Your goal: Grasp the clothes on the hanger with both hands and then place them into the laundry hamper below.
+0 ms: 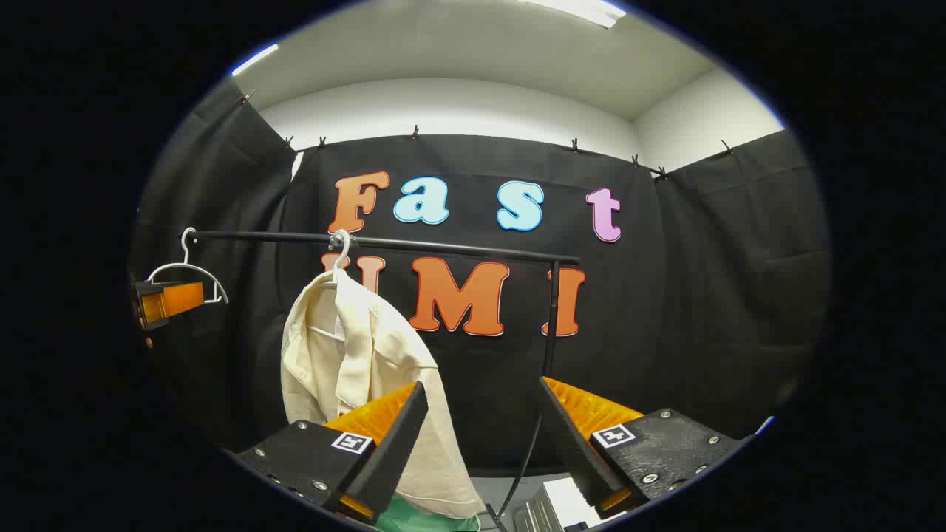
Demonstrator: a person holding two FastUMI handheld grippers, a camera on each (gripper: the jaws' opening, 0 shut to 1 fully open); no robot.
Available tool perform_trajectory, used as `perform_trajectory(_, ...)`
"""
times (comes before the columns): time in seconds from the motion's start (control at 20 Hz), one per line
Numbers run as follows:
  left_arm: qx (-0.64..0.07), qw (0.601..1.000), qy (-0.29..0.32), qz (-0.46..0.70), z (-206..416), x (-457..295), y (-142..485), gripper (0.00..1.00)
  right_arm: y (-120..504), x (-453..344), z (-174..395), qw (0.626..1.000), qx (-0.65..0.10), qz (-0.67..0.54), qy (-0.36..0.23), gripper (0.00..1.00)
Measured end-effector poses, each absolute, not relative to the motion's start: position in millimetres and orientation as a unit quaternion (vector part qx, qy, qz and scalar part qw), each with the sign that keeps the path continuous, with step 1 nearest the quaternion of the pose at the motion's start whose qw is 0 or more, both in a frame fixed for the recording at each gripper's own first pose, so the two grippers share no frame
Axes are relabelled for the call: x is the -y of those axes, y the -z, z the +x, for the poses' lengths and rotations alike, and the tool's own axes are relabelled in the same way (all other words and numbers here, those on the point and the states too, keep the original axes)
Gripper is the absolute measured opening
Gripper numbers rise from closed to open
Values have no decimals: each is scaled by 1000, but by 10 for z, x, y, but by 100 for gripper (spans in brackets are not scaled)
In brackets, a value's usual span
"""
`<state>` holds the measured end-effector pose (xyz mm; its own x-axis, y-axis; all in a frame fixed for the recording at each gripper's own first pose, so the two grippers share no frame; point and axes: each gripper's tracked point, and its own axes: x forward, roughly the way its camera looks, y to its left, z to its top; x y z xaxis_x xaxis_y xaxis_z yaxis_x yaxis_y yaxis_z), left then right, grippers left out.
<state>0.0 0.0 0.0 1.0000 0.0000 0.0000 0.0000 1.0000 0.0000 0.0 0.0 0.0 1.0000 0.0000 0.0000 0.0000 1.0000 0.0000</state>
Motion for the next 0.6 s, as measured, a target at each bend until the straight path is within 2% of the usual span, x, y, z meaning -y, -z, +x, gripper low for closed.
perform_trajectory(0.05, 0, 1000, -2, -1, -6, -15, 8, 100, 3, -6, 7, 1000, -1, -1, -1, 92)
perform_trajectory(0.35, 2, 1000, -7, -5, 12, -60, 27, 100, 22, -73, 36, 1000, -3, -6, -6, 92)
perform_trajectory(0.4, 2, 1000, -7, -3, 11, -62, 27, 96, 28, -81, 37, 1000, -3, -5, -7, 93)
perform_trajectory(0.55, 0, 1000, -9, -2, 26, -72, 57, 96, 42, -122, 48, 1000, -4, -4, -10, 92)
perform_trajectory(0.6, -1, 1000, -9, -3, 32, -76, 68, 100, 53, -141, 55, 1000, -5, -4, -12, 92)
